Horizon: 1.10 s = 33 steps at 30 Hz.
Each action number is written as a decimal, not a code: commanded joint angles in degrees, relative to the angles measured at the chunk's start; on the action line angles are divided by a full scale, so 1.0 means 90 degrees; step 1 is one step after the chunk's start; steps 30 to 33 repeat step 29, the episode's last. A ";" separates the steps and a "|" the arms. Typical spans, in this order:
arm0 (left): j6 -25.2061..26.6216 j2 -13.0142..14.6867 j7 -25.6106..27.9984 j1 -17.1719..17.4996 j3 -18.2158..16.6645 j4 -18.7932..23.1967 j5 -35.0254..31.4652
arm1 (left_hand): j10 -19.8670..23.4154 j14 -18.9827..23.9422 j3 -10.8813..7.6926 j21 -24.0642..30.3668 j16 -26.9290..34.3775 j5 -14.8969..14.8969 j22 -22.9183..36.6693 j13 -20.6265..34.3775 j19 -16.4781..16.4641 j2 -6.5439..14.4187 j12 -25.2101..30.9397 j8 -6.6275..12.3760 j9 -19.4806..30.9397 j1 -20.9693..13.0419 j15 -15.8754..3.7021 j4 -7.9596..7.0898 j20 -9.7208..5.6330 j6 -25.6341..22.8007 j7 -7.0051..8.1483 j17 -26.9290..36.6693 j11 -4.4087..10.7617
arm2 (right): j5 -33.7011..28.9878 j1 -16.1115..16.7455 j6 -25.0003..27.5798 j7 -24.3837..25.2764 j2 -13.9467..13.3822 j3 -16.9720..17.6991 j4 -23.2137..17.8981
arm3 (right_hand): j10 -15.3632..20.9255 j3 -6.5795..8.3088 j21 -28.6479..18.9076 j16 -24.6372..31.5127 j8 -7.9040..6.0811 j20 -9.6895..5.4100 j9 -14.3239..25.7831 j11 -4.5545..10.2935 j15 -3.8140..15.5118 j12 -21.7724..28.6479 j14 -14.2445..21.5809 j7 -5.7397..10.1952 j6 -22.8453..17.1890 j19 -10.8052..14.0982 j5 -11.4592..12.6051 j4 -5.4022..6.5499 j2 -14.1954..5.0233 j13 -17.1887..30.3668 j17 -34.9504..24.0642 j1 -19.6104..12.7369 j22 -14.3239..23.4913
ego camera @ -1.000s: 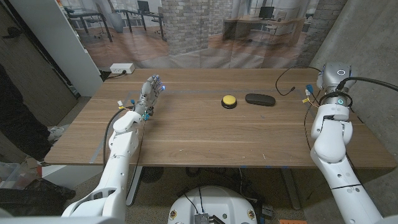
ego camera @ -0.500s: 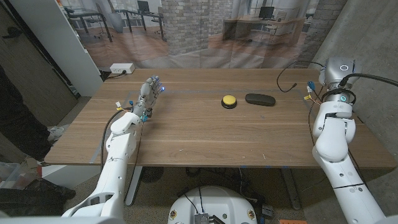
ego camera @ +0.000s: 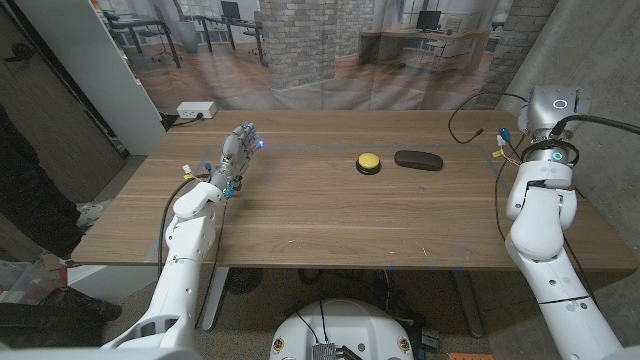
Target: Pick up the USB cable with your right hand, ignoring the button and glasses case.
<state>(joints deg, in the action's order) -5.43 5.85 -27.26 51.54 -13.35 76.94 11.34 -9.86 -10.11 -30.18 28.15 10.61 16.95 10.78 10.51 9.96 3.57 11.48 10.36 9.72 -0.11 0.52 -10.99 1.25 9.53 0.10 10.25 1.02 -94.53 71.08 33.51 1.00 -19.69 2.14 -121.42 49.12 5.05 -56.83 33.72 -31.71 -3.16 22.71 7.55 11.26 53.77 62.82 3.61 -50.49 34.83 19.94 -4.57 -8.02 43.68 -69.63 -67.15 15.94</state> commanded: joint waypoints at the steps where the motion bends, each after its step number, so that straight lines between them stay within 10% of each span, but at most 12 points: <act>1: -0.0005 0.0163 -0.0200 0.0003 -0.0093 -0.0090 0.0088 | -0.0474 -0.0760 0.0033 -0.0021 0.0023 0.0027 0.0035 0.0014 0.0263 0.0770 0.0017 0.0007 0.0033 -0.0022 0.0023 -0.0008 -0.0007 0.0575 -0.0028 0.0019 -0.0023 | -0.0279 -0.0094 0.0203 0.0192 0.0071 -0.0151 0.0036 | 0.0031 -0.0050 -0.0076 0.0048 -0.0040 -0.0814 0.0206 0.0005 0.0168 -0.0028 -0.0041 0.0120 -0.0171 -0.0060 0.0050 0.0012 -0.0029 0.0032 -0.0019 -0.0084 -0.0019; 14: -0.0112 0.0430 -0.0665 -0.0182 -0.0202 -0.0515 0.0253 | -0.0480 -0.0760 0.0036 -0.0026 0.0023 0.0028 0.0035 0.0014 0.0263 0.0770 0.0015 0.0008 0.0033 -0.0022 0.0018 -0.0008 -0.0012 0.0574 -0.0026 0.0019 -0.0023 | -0.0817 -0.0249 0.0585 0.0232 0.0142 -0.0481 0.0211 | 0.0040 -0.0107 -0.0177 0.0068 -0.0026 -0.0817 0.0211 -0.0003 0.0167 -0.0054 -0.0047 0.0124 -0.0183 -0.0107 0.0085 0.0027 -0.0032 0.0033 -0.0019 -0.0116 -0.0096; 33: -0.0590 0.0833 -0.1485 -0.1198 -0.0202 -0.2579 0.0312 | -0.0497 -0.0771 0.0041 -0.0036 0.0019 0.0029 0.0036 0.0014 0.0275 0.0768 0.0008 0.0005 0.0033 -0.0021 0.0013 -0.0009 -0.0015 0.0584 -0.0032 0.0020 -0.0017 | -0.1949 -0.0433 0.0921 -0.0585 0.0292 -0.1351 0.0189 | 0.0037 -0.0162 -0.0282 0.0085 -0.0005 -0.0829 0.0222 0.0002 0.0167 -0.0074 -0.0058 0.0139 -0.0173 -0.0150 0.0110 0.0056 -0.0050 0.0052 -0.0019 -0.0136 -0.0173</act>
